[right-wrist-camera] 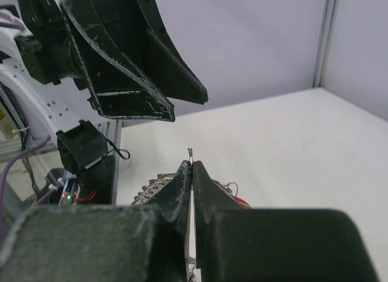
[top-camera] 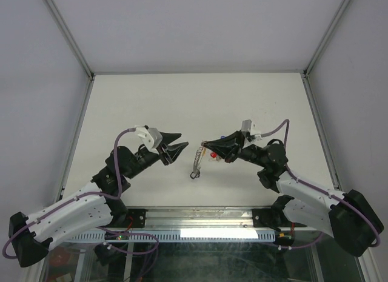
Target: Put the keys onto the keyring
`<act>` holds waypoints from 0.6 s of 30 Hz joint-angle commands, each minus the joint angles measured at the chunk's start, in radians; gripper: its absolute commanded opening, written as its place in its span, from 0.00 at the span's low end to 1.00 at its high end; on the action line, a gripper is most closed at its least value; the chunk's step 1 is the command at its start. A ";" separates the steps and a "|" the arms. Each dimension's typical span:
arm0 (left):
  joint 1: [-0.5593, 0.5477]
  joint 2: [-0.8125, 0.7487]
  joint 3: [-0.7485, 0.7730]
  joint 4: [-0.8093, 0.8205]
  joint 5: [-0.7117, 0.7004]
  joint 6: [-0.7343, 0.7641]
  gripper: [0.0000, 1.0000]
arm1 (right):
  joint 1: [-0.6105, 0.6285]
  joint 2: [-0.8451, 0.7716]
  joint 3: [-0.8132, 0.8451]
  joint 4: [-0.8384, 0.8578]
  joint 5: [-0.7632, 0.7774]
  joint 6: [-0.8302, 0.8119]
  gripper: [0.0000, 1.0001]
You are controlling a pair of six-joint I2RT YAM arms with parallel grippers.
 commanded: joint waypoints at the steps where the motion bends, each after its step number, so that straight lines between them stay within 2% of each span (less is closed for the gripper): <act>1: -0.006 0.000 0.064 0.094 0.086 -0.017 0.39 | 0.001 0.011 -0.017 0.398 0.065 0.029 0.00; 5: -0.005 0.008 0.088 0.113 0.132 -0.016 0.40 | 0.001 0.027 -0.026 0.492 0.066 0.023 0.00; 9: -0.006 0.020 0.102 0.165 0.216 0.015 0.41 | 0.000 0.014 -0.009 0.489 0.028 0.008 0.00; 13: -0.006 0.052 0.138 0.211 0.311 0.048 0.38 | 0.001 -0.011 0.027 0.459 -0.019 0.004 0.00; 18: -0.006 0.115 0.187 0.236 0.454 0.071 0.30 | 0.006 -0.031 0.072 0.404 -0.067 -0.006 0.00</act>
